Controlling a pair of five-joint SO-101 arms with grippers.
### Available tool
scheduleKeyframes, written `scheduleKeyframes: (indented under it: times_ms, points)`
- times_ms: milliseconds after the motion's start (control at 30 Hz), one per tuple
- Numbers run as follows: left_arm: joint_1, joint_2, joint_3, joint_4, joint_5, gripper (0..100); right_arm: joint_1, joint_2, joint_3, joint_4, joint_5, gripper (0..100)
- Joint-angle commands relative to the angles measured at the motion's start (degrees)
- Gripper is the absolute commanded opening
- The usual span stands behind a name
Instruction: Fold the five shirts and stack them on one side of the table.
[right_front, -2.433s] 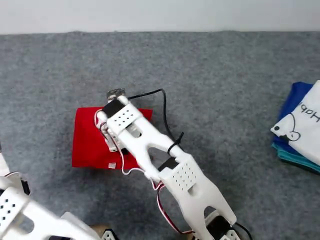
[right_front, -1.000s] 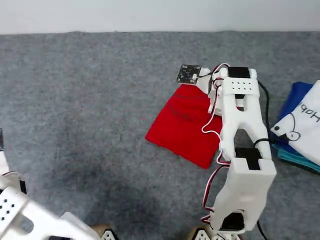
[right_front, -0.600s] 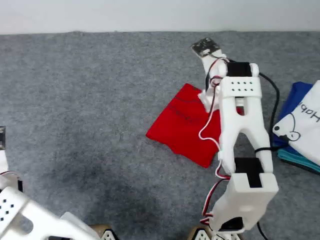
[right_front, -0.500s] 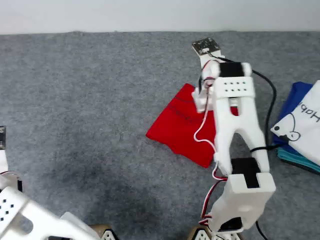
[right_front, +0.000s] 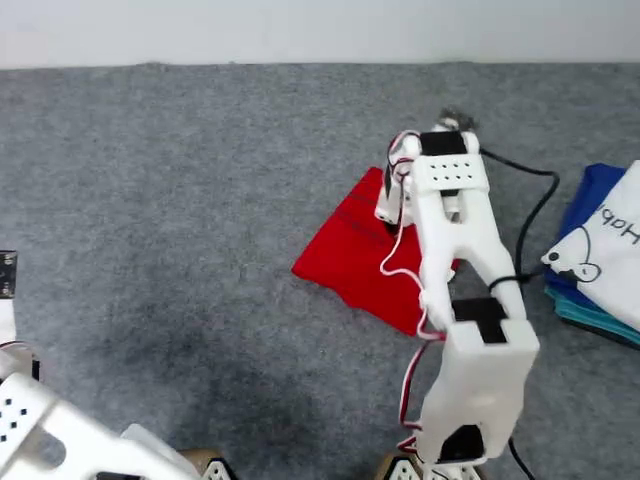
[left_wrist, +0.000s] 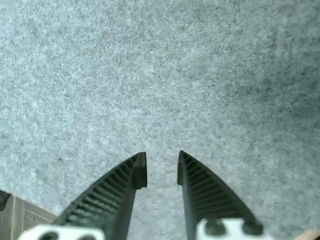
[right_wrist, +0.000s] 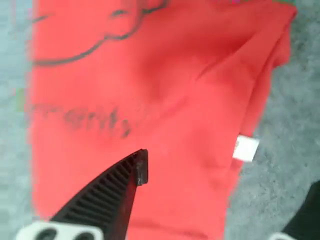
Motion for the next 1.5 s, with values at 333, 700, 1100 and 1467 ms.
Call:
scheduleKeyframes:
  times_ms: [333, 700, 1100, 1467]
  points:
    - [-7.6, -1.1, -2.7, -1.1, -0.6, 11, -1.4, 15.4, -3.8, -9.0, -0.4, 45.5]
    - [-7.5, -1.1, -2.7, -1.1, -0.6, 11, -1.2, 20.7, -10.6, -3.4, 6.1, 4.1]
    - [-7.6, -1.1, -3.3, -0.8, -0.6, 11, 3.4, 4.2, -13.6, 8.2, 22.1, 0.9]
    - [-7.5, -1.1, -3.3, -1.0, -0.6, 11, 5.7, -17.8, -13.6, 13.6, 33.5, 0.9]
